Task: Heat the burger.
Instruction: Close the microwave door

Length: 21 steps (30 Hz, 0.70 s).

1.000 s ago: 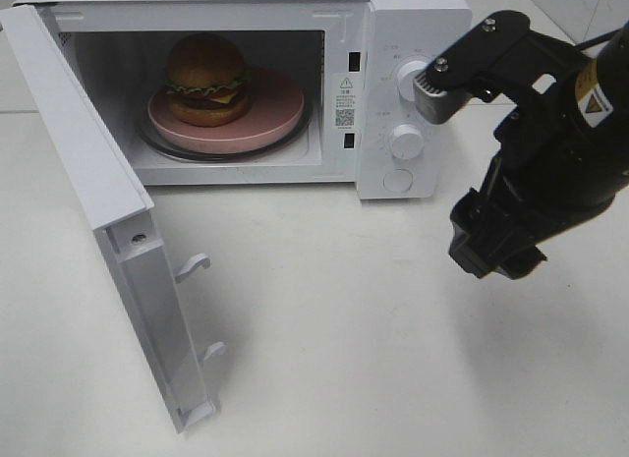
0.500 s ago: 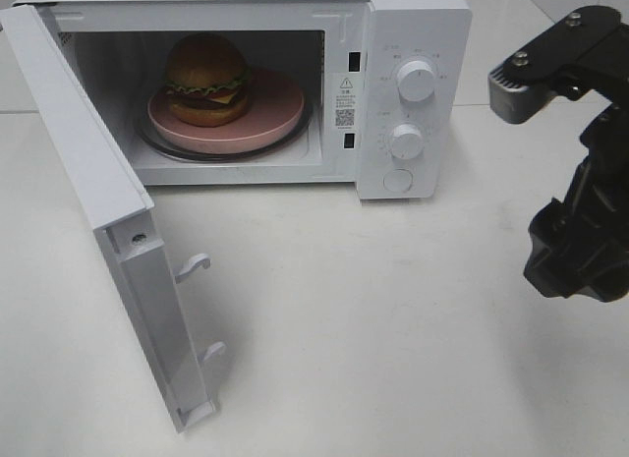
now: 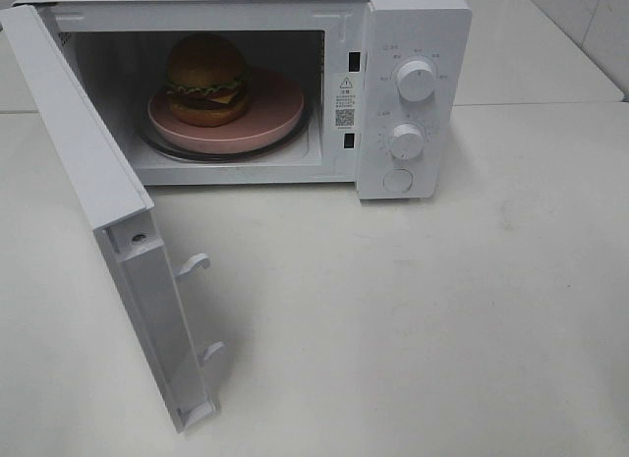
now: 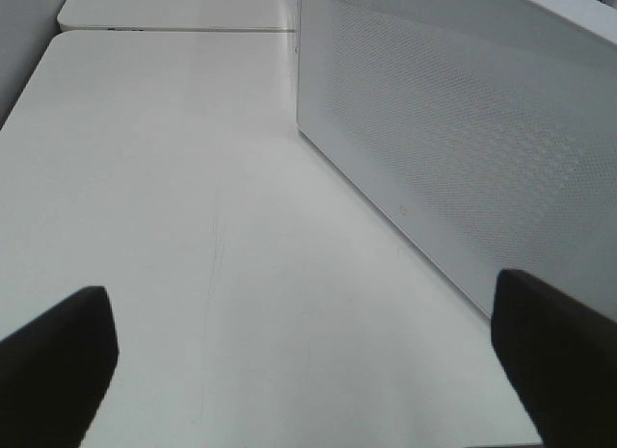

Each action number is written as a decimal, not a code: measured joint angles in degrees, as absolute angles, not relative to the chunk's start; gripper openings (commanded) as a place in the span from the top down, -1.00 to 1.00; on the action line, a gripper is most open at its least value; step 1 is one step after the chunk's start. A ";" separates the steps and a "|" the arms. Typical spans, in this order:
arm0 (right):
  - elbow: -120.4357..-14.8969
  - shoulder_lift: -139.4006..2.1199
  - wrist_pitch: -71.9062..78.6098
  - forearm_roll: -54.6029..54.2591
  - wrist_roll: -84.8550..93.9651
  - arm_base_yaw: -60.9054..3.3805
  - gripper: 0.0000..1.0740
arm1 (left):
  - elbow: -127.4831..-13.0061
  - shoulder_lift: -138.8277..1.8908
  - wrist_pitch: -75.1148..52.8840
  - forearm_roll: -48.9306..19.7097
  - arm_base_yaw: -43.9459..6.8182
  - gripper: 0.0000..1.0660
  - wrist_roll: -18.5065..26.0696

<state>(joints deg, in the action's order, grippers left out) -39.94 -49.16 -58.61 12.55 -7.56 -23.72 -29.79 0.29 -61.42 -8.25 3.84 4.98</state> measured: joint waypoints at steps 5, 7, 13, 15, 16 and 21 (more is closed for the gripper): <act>-37.24 -43.14 -58.73 12.49 -7.62 -20.68 -0.42 | -29.79 0.29 -61.42 -8.25 3.84 -0.83 4.98; -36.04 -39.99 -58.79 12.43 -7.62 -19.31 -0.42 | -29.79 0.29 -61.42 -8.25 3.84 -0.83 4.98; -32.77 -29.91 -58.84 11.63 -7.68 -15.93 -0.42 | -29.79 0.29 -61.42 -8.25 3.84 -0.83 4.98; -31.34 -24.81 -58.90 10.31 -7.68 -13.98 -0.42 | -29.79 0.29 -61.42 -8.25 3.84 -0.83 4.98; -31.34 -24.81 -58.90 10.31 -7.68 -13.98 -0.42 | -29.79 0.29 -61.42 -8.25 3.84 -0.83 4.98; -29.22 -18.33 -58.10 8.65 -7.73 -11.75 -0.42 | -29.79 0.29 -61.42 -8.25 3.84 -0.83 4.98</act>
